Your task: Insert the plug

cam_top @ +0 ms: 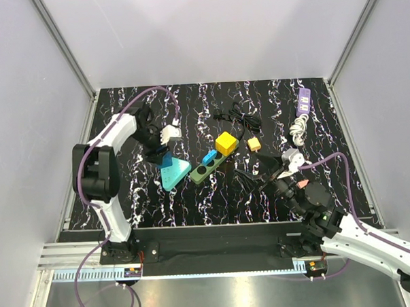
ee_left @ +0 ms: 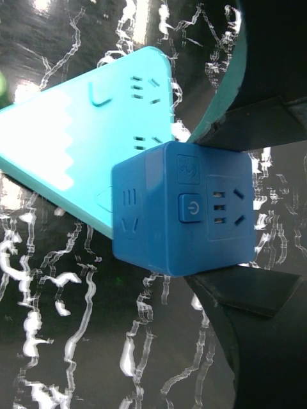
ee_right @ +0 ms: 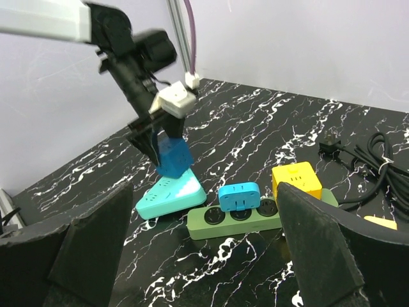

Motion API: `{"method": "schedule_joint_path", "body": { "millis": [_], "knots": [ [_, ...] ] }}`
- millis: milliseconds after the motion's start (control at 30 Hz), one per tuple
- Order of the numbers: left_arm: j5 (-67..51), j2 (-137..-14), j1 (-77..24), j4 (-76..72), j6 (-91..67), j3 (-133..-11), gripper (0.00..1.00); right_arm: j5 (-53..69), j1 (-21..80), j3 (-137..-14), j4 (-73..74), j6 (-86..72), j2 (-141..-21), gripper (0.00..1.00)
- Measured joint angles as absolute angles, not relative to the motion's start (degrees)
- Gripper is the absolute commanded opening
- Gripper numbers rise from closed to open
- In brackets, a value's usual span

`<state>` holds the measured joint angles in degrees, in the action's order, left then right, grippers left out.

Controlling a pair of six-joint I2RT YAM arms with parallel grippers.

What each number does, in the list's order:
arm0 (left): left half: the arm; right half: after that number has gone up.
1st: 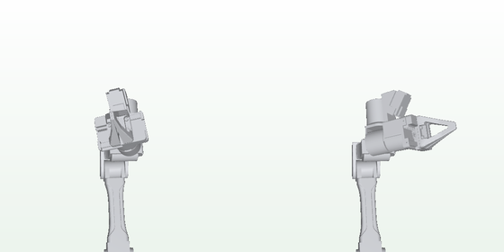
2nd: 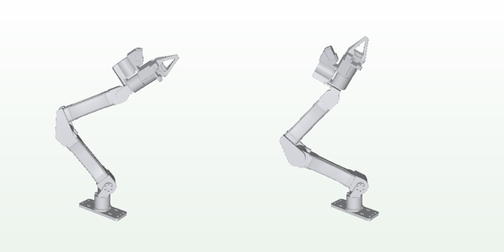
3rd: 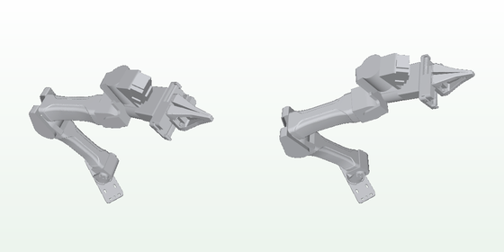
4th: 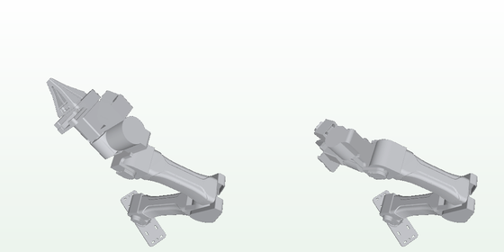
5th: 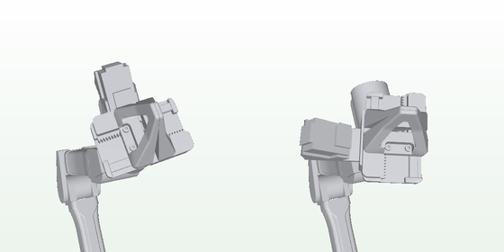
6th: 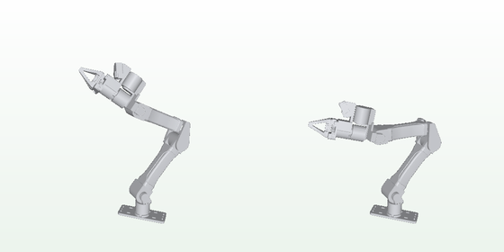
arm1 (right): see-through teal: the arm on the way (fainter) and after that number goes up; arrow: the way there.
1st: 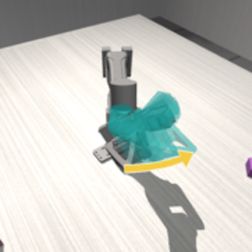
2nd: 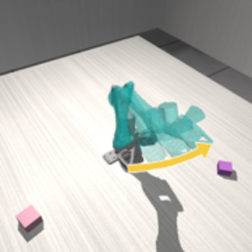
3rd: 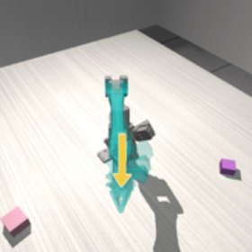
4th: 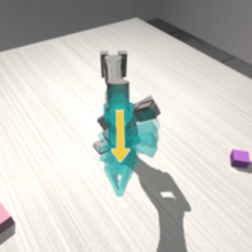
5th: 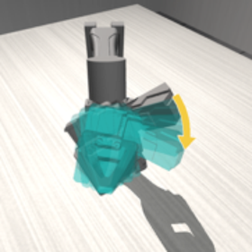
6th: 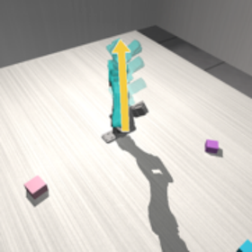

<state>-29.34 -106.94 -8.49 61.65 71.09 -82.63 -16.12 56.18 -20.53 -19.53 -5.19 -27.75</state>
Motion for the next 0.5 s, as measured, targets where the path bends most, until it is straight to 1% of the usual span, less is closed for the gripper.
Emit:
{"method": "schedule_joint_path", "body": {
  "millis": [400, 467, 500],
  "knots": [
    [-29.1, -108.1, -9.1, 61.8, 70.4, -83.6, 0.01, -18.0, 56.2, -19.2, -19.5, -5.2, -26.3, 1.0],
    [-28.9, -107.9, -9.2, 61.8, 70.3, -83.6, 0.07, -18.2, 56.2, -19.0, -19.4, -5.1, -26.3, 1.0],
    [-28.8, -107.7, -9.2, 61.7, 70.2, -83.5, 0.18, -18.5, 56.2, -18.9, -19.4, -5.1, -26.3, 1.0]
  ]
}}
